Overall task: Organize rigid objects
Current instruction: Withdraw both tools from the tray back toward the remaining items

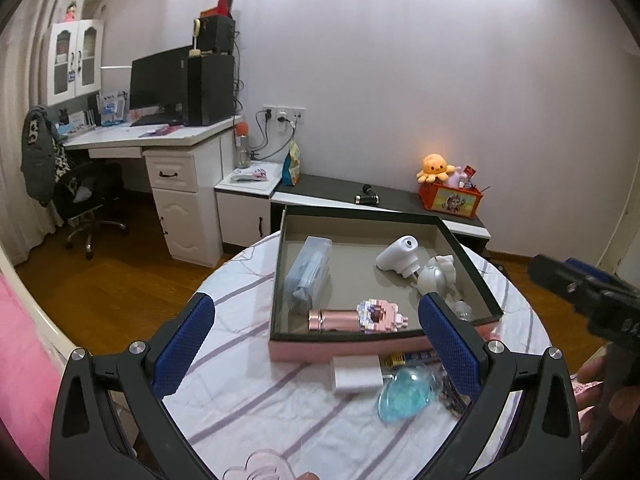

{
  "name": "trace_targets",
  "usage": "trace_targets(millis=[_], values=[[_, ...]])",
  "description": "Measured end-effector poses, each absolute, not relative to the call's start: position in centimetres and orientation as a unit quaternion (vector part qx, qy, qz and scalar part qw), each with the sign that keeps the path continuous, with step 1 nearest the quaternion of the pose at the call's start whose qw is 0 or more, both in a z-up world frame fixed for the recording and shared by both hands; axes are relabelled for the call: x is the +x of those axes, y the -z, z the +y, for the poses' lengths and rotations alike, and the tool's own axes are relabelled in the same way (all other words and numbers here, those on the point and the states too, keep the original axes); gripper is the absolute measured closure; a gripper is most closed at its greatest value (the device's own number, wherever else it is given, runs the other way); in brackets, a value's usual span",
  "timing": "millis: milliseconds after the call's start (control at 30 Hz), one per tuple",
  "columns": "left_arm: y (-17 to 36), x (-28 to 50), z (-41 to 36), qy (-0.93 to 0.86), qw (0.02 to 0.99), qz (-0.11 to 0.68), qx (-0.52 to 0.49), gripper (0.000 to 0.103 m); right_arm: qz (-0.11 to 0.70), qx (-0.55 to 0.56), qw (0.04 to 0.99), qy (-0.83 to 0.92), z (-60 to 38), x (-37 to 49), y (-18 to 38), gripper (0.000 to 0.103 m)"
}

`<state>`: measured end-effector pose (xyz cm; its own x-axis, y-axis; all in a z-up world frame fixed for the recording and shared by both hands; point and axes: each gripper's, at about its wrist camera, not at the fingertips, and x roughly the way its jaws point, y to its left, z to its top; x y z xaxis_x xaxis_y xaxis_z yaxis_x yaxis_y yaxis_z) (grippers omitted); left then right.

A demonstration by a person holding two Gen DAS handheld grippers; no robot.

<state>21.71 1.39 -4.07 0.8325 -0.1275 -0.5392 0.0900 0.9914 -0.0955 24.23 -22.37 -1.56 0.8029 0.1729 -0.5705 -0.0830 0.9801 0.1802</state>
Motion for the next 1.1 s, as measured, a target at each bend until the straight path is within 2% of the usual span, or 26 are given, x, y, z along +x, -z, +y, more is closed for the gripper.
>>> trace_targets(millis=[333,700,1100], values=[[3.2,15.6,0.7,0.046,0.963,0.263,-0.019,0.000,0.243,0.074,0.965,-0.058,-22.9,15.7,-1.4,0.000],[4.1,10.3,0.0,0.054,0.961,0.270,-0.018,0.000,0.239,0.077,0.967,-0.037,-24.3,9.5,0.3,0.000],[3.8,8.5,-0.1,0.057,0.963,0.263,-0.024,0.000,0.238,0.073,0.968,-0.039,-23.9,7.1,1.0,0.000]])
